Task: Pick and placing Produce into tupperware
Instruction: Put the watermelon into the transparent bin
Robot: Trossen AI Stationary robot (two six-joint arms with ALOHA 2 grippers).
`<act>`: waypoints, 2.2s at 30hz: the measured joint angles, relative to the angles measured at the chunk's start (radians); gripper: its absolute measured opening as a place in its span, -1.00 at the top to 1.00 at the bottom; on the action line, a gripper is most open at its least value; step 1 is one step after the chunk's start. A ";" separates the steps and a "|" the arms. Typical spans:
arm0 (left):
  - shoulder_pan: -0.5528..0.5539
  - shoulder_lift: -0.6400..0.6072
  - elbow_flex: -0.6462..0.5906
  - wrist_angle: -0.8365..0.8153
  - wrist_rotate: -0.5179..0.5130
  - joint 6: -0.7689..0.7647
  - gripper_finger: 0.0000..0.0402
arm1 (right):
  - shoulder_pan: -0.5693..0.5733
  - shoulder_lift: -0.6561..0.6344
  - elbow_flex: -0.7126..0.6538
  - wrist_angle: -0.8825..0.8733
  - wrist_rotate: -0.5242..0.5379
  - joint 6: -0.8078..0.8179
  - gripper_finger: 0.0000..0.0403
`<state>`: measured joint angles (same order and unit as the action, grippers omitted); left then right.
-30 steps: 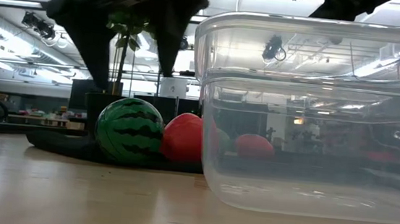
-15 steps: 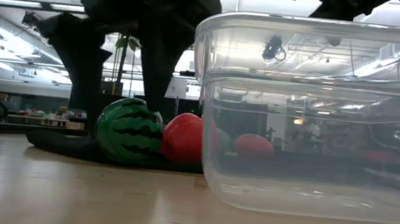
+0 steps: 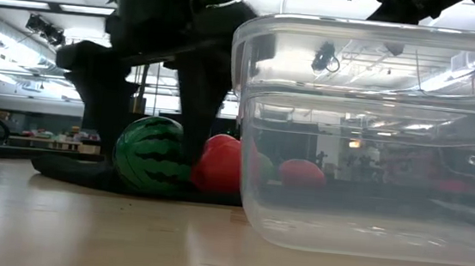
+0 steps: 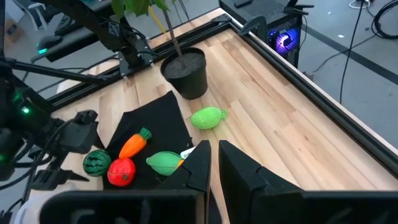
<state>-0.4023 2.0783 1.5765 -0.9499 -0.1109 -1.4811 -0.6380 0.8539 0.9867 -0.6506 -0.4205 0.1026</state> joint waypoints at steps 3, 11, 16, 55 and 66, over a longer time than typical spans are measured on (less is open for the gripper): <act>0.001 -0.001 0.001 0.008 0.000 0.002 -0.99 | 0.000 0.000 0.000 0.000 0.000 0.000 0.81; 0.002 -0.001 0.000 0.008 -0.001 0.003 -0.93 | 0.000 0.000 0.000 0.000 0.000 -0.001 0.81; 0.002 -0.001 0.000 0.008 -0.001 0.003 -0.89 | 0.000 0.000 0.000 0.000 0.000 -0.001 0.81; 0.002 -0.003 0.000 0.006 -0.001 0.003 -0.68 | 0.000 0.000 0.000 0.000 0.000 0.000 0.81; 0.001 -0.004 0.001 0.007 -0.001 0.003 -0.49 | 0.000 0.000 0.000 0.000 0.000 -0.001 0.81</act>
<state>-0.4011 2.0739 1.5772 -0.9432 -0.1120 -1.4782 -0.6382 0.8539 0.9871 -0.6504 -0.4206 0.1020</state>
